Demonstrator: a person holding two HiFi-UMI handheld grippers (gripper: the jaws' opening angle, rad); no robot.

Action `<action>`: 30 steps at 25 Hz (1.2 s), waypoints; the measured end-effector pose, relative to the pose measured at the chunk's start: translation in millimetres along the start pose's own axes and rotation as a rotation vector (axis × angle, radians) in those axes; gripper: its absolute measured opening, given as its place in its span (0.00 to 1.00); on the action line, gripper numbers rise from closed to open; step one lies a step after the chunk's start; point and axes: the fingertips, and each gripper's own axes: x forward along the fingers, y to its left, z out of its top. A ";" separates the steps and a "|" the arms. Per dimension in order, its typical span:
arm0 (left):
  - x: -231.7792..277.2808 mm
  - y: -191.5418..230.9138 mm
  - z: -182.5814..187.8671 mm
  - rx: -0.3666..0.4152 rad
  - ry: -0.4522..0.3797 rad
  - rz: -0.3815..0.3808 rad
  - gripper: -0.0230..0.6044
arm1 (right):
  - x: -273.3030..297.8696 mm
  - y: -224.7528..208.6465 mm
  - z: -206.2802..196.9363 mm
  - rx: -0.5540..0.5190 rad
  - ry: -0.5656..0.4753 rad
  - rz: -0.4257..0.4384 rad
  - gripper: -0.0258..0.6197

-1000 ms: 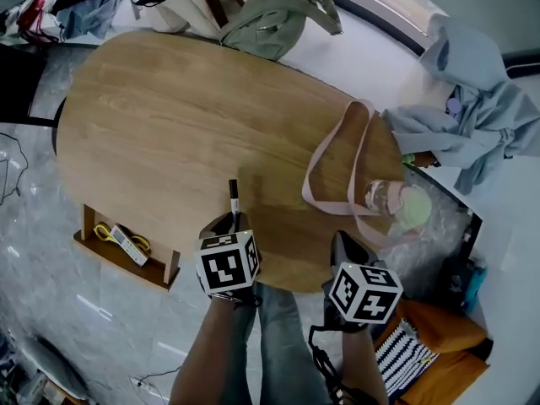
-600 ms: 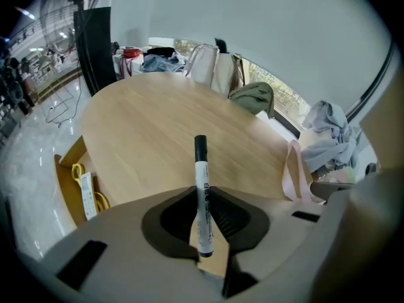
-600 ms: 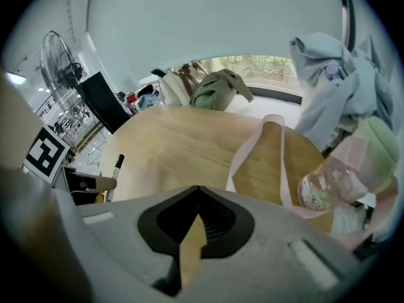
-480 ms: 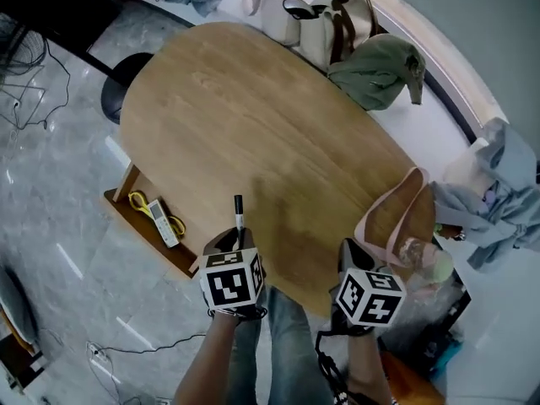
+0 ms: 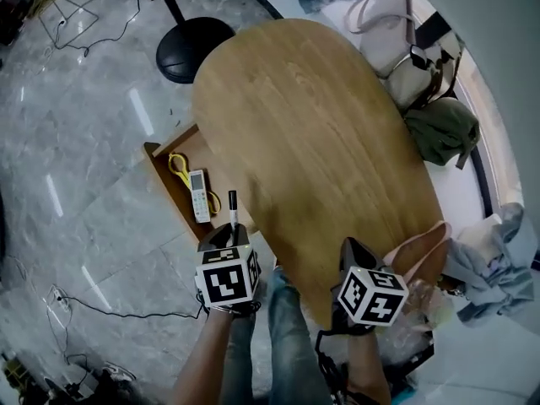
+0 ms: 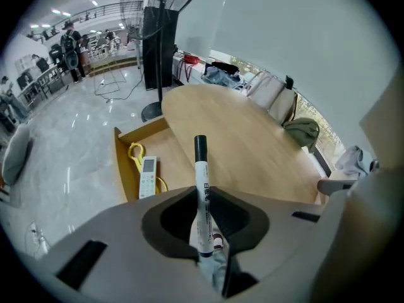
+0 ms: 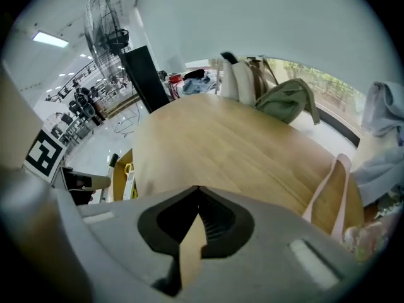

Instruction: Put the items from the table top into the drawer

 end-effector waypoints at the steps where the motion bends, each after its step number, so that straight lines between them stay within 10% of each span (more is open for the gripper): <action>1: -0.9 9.6 -0.2 -0.026 -0.005 0.010 0.13 | 4.3 9.4 3.8 -0.026 0.007 0.013 0.05; 24: 45.8 85.7 11.9 -0.160 0.019 -0.016 0.14 | 66.8 85.0 14.1 -0.194 0.139 0.057 0.05; 30: 49.4 80.8 13.5 -0.140 0.027 -0.050 0.29 | 69.5 89.8 17.8 -0.194 0.132 0.064 0.05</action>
